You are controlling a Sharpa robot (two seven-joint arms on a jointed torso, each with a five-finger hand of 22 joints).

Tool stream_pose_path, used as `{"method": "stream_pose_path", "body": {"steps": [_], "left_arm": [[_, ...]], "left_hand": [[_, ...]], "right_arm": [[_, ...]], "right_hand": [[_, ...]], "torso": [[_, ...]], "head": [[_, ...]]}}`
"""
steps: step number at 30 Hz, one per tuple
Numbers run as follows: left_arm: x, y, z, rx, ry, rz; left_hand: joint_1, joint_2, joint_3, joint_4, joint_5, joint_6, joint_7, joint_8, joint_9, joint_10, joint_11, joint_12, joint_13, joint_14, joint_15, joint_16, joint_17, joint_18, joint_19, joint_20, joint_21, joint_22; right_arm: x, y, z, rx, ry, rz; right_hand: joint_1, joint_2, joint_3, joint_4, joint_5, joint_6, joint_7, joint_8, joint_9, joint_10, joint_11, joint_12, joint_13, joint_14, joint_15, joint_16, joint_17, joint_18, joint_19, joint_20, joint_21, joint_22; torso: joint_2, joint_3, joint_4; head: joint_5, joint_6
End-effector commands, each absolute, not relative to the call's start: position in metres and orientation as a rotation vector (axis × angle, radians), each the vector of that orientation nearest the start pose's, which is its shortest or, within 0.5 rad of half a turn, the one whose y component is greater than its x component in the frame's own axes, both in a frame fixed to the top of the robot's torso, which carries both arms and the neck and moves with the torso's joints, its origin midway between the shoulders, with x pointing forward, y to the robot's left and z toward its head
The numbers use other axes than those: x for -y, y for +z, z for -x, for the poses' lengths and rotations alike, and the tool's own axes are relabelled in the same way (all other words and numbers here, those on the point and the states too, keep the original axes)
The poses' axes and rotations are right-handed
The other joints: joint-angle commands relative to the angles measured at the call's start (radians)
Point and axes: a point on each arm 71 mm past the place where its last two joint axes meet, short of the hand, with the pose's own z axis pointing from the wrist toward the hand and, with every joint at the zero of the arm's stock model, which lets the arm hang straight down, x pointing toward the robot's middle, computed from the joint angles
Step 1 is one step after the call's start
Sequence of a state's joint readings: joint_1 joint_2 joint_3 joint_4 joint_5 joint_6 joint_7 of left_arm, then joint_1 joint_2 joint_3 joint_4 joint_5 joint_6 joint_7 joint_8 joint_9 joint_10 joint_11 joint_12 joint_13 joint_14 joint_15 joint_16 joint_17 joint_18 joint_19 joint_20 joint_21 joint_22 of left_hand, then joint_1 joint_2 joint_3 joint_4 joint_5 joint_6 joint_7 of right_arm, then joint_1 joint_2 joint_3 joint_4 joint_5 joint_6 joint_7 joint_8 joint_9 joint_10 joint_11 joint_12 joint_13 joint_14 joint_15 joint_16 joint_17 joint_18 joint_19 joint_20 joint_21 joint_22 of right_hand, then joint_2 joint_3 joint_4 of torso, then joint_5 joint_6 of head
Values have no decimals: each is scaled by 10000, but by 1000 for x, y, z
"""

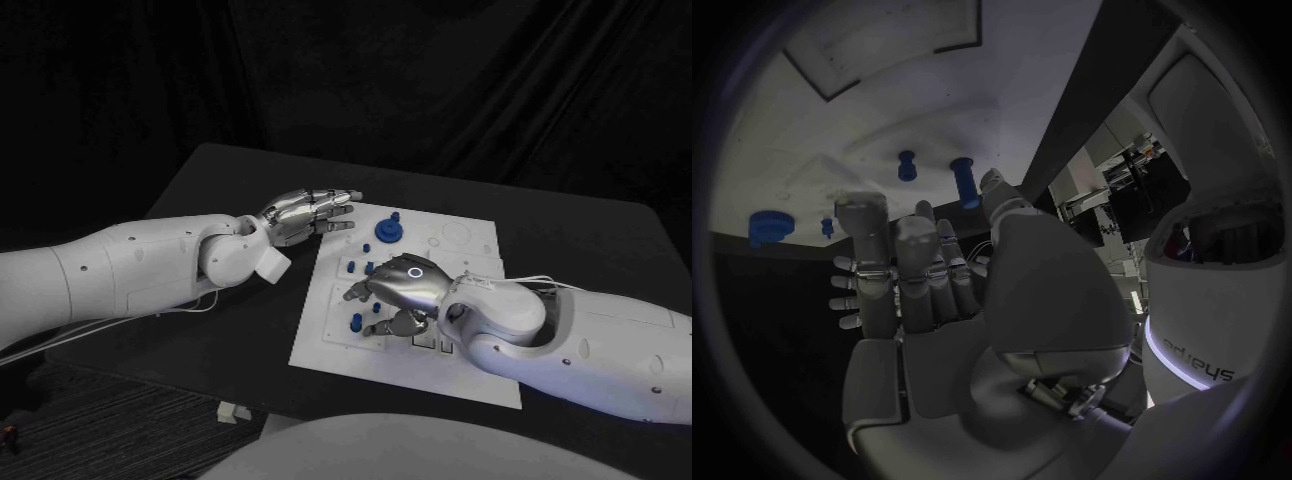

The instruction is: Assemble the parts on the task board

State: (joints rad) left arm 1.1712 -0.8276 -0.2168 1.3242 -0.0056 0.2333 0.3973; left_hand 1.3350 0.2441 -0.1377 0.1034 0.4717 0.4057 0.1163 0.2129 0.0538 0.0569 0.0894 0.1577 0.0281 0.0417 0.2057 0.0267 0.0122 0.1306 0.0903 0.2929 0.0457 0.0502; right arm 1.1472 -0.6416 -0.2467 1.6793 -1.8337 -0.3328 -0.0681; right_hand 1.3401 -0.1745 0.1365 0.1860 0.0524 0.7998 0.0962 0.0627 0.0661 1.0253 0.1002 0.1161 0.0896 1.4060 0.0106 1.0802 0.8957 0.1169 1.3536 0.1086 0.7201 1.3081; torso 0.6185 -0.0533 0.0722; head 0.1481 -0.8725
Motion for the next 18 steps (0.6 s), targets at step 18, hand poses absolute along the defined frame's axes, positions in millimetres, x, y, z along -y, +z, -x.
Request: {"method": "stream_pose_path", "body": {"steps": [18], "left_arm": [[-244,-262,-470,-17767,-17743,11200]], "left_hand": [[357,216,-674,685,-94,132,75,115,20,41,51,88,16,3,74,56,18,-103,66,0,141,-69]], "right_arm": [[181,-203,-399,-15756,8730,2184]], "right_hand": [[663,639,167,362,605,1262,741,410,157,516,7,1033,285,249,27,471,434,64,346,43,709,982]], "torso": [[-22,5,-42]], "head": [[-463,-2]]}}
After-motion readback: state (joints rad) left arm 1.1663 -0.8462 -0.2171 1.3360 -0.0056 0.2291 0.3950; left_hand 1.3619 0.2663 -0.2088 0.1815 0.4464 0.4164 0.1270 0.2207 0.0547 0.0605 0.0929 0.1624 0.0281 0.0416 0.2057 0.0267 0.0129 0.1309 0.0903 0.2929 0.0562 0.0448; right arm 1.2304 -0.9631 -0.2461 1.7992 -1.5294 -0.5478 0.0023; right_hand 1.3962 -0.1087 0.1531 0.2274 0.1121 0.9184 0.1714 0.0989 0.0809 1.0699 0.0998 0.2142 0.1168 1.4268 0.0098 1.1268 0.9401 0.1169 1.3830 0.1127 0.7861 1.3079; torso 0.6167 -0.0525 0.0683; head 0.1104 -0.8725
